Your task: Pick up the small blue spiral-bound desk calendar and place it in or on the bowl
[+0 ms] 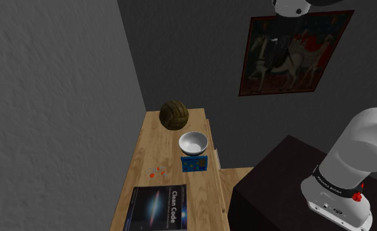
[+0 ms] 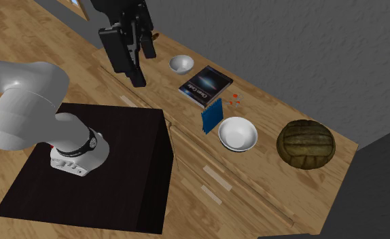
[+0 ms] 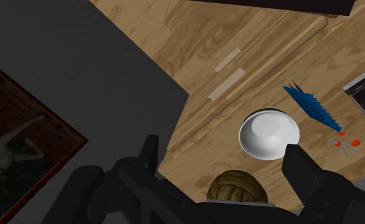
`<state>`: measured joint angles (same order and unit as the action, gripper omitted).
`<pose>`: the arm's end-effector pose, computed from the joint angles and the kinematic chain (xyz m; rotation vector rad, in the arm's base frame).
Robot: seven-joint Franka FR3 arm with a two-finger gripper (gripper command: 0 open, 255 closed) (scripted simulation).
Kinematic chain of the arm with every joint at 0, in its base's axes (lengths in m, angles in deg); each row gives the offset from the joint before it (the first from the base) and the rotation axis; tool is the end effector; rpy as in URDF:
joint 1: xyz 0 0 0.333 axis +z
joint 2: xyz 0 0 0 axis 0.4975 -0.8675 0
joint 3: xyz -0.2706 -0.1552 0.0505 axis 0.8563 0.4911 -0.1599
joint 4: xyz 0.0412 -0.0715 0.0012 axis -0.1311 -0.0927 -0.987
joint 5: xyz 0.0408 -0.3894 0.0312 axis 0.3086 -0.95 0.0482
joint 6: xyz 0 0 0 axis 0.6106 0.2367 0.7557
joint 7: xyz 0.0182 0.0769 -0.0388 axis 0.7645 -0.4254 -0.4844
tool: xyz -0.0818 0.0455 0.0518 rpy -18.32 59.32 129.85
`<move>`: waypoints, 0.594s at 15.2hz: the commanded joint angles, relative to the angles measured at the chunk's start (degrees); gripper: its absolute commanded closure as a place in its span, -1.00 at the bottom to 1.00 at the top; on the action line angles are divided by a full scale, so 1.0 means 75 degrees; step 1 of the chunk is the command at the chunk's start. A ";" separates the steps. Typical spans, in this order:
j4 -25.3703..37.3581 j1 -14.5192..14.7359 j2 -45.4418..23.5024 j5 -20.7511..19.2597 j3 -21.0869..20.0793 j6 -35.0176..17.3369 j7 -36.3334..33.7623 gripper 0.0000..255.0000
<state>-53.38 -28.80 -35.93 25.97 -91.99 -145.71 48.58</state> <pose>0.3144 0.0165 0.6275 2.9977 0.0679 0.1997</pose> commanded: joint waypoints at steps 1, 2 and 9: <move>0.0000 0.0000 0.0000 0.0000 0.0000 0.0000 0.0000 -1.00; -0.0149 0.0064 -0.0095 0.0016 -0.0028 -0.0237 0.0044 -1.00; -0.0987 0.0492 -0.0987 0.0098 -0.0253 -0.1914 0.0345 -1.00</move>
<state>-59.79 -25.59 -42.50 26.62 -93.60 -158.20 50.85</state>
